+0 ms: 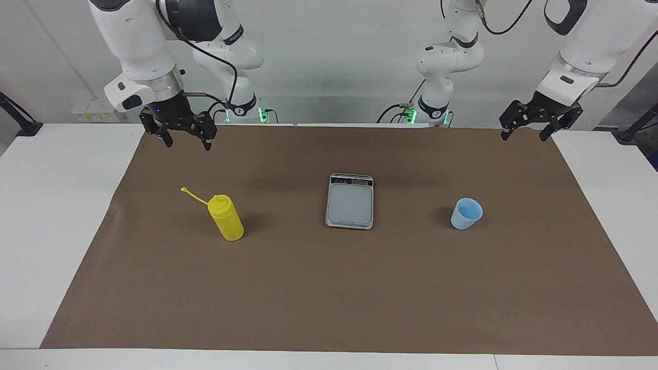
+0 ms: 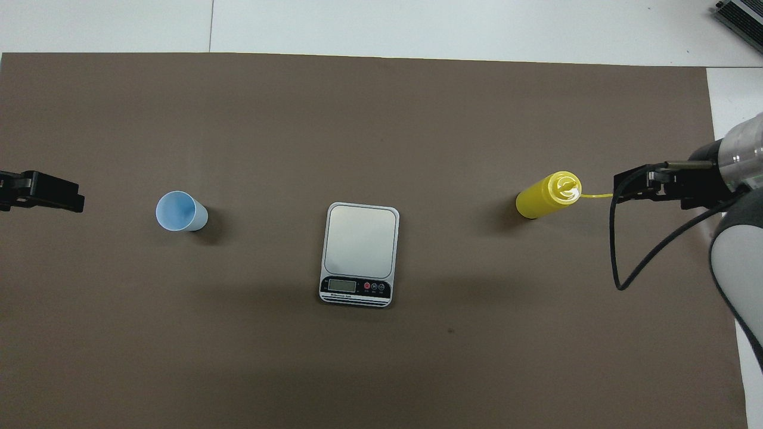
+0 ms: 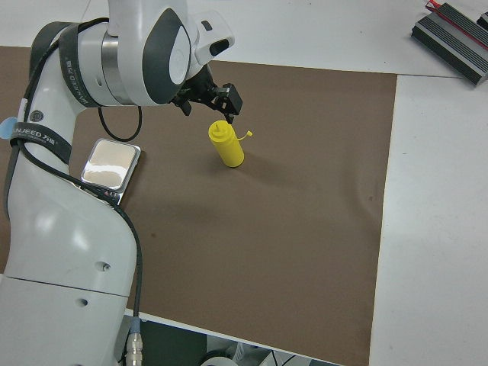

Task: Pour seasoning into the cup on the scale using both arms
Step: 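Reach the left gripper to the light-blue cup and grasp it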

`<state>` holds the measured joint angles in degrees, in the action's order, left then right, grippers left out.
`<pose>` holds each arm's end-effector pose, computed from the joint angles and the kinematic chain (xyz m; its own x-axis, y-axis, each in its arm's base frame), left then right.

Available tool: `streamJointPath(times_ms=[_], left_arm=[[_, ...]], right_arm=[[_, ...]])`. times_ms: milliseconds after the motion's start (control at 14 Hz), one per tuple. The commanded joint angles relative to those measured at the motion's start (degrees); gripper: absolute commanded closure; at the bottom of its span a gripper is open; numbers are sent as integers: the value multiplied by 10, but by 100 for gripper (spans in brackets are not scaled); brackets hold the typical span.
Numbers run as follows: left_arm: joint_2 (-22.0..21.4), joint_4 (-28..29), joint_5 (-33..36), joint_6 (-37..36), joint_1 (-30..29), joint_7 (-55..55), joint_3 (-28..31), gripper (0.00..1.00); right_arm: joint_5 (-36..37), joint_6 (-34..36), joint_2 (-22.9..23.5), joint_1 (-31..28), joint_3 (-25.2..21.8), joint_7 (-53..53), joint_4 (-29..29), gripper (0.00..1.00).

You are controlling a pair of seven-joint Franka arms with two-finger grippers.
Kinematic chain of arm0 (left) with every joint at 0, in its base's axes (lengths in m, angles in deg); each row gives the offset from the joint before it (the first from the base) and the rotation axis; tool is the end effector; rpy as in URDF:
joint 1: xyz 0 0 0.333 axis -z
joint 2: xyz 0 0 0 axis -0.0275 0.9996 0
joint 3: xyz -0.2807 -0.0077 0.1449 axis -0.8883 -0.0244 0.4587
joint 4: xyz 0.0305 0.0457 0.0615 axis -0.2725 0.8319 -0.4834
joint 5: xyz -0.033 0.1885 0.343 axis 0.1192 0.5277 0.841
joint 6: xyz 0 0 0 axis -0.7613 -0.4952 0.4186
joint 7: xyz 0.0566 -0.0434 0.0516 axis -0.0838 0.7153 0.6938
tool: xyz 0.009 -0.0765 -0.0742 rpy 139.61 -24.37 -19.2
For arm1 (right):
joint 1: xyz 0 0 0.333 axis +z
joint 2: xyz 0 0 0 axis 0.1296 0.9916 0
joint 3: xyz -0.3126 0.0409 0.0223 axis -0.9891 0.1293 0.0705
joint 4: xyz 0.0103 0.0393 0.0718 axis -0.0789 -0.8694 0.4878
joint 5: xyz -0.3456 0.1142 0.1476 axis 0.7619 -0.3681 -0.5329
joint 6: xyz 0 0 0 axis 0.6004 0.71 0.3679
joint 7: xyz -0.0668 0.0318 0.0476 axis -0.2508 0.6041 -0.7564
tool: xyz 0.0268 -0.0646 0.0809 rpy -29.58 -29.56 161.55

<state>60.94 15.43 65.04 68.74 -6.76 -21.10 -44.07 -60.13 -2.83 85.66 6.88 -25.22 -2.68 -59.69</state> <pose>0.5386 -0.0297 0.6366 0.9967 -0.0770 -0.0253 -0.0768 -0.9970 0.0115 0.5548 0.0324 0.6087 0.9946 -0.1038 0.0000 -0.1038 -0.9945 0.0154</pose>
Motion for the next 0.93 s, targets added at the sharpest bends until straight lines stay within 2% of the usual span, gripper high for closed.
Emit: streamJointPath(times_ms=[0, 571, 857], left_arm=[[3, -8, 2, -11, 0, -4, -1, 0], [-6, 22, 1, 16, -4, -2, -1, 0], [-8, 69, 1, 74, -17, -1, 2, 0]], right_arm=[[-8, 6, -8, -3, 3, 2, -5, 0], [-8, 5, -8, -9, 2, 2, -5, 0], [-8, 5, -8, -10, 2, 2, -5, 0]])
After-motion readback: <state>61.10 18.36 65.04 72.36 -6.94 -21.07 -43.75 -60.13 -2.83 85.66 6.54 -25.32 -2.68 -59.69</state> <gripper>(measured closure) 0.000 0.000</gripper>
